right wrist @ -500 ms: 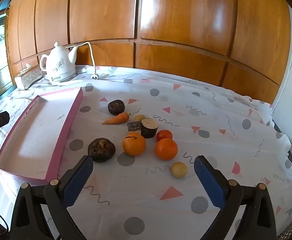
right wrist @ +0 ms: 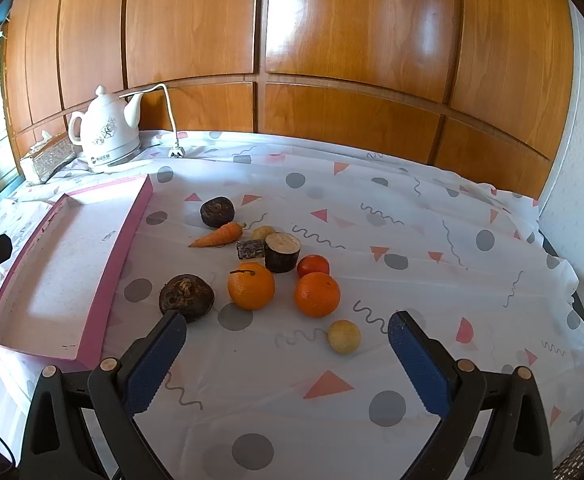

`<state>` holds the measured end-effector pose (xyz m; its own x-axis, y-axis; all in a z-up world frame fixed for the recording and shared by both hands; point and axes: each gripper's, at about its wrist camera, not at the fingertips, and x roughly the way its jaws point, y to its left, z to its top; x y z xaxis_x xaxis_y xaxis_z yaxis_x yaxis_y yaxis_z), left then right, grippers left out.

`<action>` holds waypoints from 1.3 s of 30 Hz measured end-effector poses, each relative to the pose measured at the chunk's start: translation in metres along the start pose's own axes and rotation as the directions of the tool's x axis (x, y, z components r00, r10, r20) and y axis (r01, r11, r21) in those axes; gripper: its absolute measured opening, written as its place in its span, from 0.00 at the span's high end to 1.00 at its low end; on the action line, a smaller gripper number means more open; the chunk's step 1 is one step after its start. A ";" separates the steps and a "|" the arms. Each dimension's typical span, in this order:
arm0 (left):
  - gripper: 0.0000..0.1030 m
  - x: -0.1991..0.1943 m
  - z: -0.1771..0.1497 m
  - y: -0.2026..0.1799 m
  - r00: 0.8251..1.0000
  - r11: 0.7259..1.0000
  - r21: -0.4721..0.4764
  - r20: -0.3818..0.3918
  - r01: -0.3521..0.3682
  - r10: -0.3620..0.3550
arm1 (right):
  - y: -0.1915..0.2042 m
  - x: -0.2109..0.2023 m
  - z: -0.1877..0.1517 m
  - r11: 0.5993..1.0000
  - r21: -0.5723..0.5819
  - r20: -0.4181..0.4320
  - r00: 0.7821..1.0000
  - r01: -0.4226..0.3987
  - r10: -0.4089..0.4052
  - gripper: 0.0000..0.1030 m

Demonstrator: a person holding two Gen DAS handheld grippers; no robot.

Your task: Organize fruits

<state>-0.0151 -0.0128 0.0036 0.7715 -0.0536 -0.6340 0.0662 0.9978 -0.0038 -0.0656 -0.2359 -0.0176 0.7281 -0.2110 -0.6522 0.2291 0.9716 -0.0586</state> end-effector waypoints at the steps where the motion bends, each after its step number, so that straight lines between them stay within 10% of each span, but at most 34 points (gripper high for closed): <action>1: 0.00 0.000 0.000 0.000 1.000 1.000 0.003 0.001 0.005 -0.005 | 0.000 -0.002 0.001 1.000 0.007 0.014 1.000 -0.007 0.007 0.01; 29: 0.00 -0.003 -0.002 -0.022 0.995 0.992 0.081 -0.008 0.100 -0.100 | -0.024 -0.002 0.004 0.998 0.052 -0.010 0.999 0.037 -0.036 0.01; 39: 0.00 0.002 -0.002 -0.036 0.951 0.949 0.086 -0.088 0.304 -0.296 | -0.078 0.008 -0.003 0.979 0.131 -0.039 0.988 0.155 -0.151 0.01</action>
<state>-0.0167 -0.0489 0.0008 0.6582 -0.3433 -0.6701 0.3518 0.9271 -0.1294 -0.0793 -0.3128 -0.0209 0.6590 -0.3512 -0.6651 0.4217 0.9047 -0.0599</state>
